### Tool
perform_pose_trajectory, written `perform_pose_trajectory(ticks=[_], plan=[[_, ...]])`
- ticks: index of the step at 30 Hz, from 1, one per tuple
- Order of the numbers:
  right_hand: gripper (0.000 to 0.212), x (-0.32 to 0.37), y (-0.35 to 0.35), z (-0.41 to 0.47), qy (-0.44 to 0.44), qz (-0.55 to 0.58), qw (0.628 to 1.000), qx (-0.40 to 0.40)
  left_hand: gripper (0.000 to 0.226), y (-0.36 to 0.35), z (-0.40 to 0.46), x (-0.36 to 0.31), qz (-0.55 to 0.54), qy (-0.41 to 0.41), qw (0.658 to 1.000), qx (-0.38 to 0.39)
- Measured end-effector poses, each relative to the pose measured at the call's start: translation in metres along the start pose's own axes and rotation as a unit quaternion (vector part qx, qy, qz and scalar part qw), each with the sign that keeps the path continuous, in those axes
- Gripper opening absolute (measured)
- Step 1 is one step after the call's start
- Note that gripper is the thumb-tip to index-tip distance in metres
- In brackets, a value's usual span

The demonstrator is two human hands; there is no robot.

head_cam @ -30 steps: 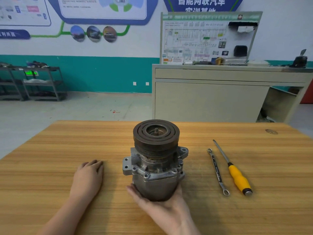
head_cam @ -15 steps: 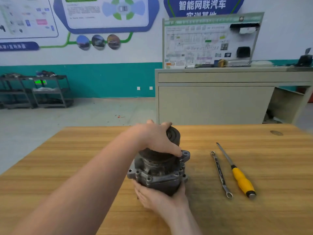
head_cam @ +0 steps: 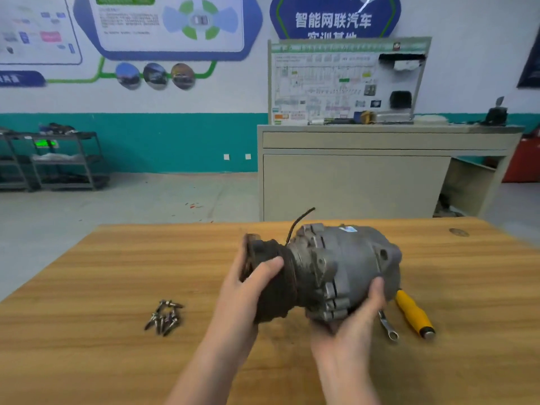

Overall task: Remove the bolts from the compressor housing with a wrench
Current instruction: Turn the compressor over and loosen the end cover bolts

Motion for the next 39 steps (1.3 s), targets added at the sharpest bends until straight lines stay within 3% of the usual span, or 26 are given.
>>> perform_pose_trajectory(ticks=[3, 6, 8, 13, 16, 17, 19, 21, 24, 26, 28, 30, 32, 36, 39], plan=[[0.076, 0.032, -0.003, 0.018, 0.057, -0.053, 0.997, 0.029, 0.041, -0.015, 0.007, 0.062, -0.207, 0.087, 0.974, -0.03], [0.082, 0.046, 0.007, 0.027, 0.113, -0.13, 0.985, 0.013, 0.039, -0.021, 0.013, 0.106, -0.312, 0.134, 0.939, -0.062], [0.078, 0.045, 0.018, 0.034, 0.109, -0.124, 0.986, 0.015, 0.045, -0.019, 0.016, 0.118, -0.319, 0.13, 0.936, -0.069], [0.063, 0.034, 0.041, 0.044, 0.066, -0.067, 0.996, -0.01, 0.055, -0.008, 0.025, 0.107, -0.191, 0.038, 0.977, -0.081], [0.062, 0.044, 0.044, 0.046, 0.075, -0.086, 0.993, 0.006, 0.048, -0.001, 0.027, 0.106, 0.002, -0.011, 0.998, -0.062], [0.059, 0.05, 0.043, 0.045, 0.093, -0.103, 0.99, 0.01, 0.042, 0.001, 0.027, 0.108, 0.103, -0.02, 0.993, -0.049], [0.053, 0.062, 0.041, 0.043, 0.135, -0.135, 0.981, 0.018, 0.065, 0.005, 0.028, 0.108, 0.288, -0.046, 0.956, -0.025], [0.064, 0.068, 0.036, 0.038, 0.165, -0.162, 0.973, 0.021, 0.072, 0.008, 0.027, 0.092, 0.364, -0.084, 0.926, -0.05], [0.101, 0.068, 0.024, 0.028, 0.199, -0.199, 0.959, 0.034, 0.06, 0.013, 0.019, 0.062, 0.309, -0.114, 0.939, -0.104], [0.108, 0.067, 0.014, 0.021, 0.227, -0.245, 0.942, 0.032, 0.056, 0.01, 0.016, 0.032, 0.213, -0.167, 0.958, -0.093], [0.1, 0.063, 0.0, 0.012, 0.262, -0.313, 0.912, 0.034, 0.065, -0.009, 0.015, 0.006, 0.163, -0.209, 0.964, -0.005], [0.107, 0.05, -0.014, 0.009, 0.268, -0.388, 0.881, 0.038, 0.078, -0.032, 0.017, -0.001, 0.194, -0.2, 0.955, 0.097], [0.113, 0.027, -0.028, 0.011, 0.234, -0.463, 0.853, 0.065, 0.091, -0.03, 0.021, -0.006, 0.24, -0.226, 0.936, 0.126], [0.091, -0.007, -0.05, 0.013, 0.181, -0.543, 0.803, 0.163, 0.097, 0.006, 0.033, -0.002, 0.233, -0.219, 0.942, 0.096], [0.057, 0.007, -0.042, 0.02, 0.148, -0.522, 0.82, 0.182, 0.104, 0.007, 0.036, 0.004, 0.244, -0.222, 0.94, 0.084]])
Point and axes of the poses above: each hand's wrist, its own z-axis towards the middle knuckle, its own y-axis out of the back of the hand, x = y × z, the point moved 10 cm from there along z, towards the middle knuckle, and after that the axes turned 6 degrees about -y, right-handed, at the moved point
